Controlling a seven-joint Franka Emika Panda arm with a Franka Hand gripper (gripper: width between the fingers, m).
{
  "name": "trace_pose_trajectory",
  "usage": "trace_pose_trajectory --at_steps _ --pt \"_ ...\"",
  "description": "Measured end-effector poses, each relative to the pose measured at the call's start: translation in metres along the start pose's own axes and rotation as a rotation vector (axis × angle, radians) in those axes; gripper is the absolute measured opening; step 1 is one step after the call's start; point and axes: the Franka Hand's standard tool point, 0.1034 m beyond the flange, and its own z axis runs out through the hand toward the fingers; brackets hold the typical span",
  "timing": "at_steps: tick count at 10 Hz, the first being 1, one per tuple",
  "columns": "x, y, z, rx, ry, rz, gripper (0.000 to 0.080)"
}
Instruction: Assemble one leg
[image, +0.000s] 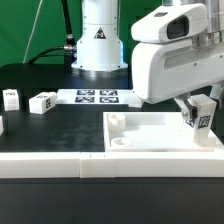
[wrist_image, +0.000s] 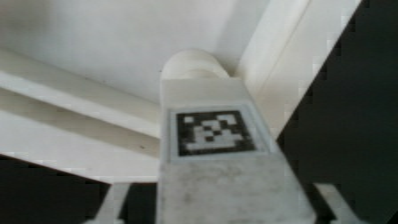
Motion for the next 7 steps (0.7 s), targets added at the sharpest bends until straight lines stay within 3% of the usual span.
trace_pose_trajectory --at_steps 1,4,7 --pt "0.0 0.0 0.0 0.0 0.0 0.004 0.0294" --pt "0.0 0.001 0.0 -0.001 0.002 0.045 0.0294" --pt "-0.011 0.002 0.001 -0.028 0.06 0.445 0.0294"
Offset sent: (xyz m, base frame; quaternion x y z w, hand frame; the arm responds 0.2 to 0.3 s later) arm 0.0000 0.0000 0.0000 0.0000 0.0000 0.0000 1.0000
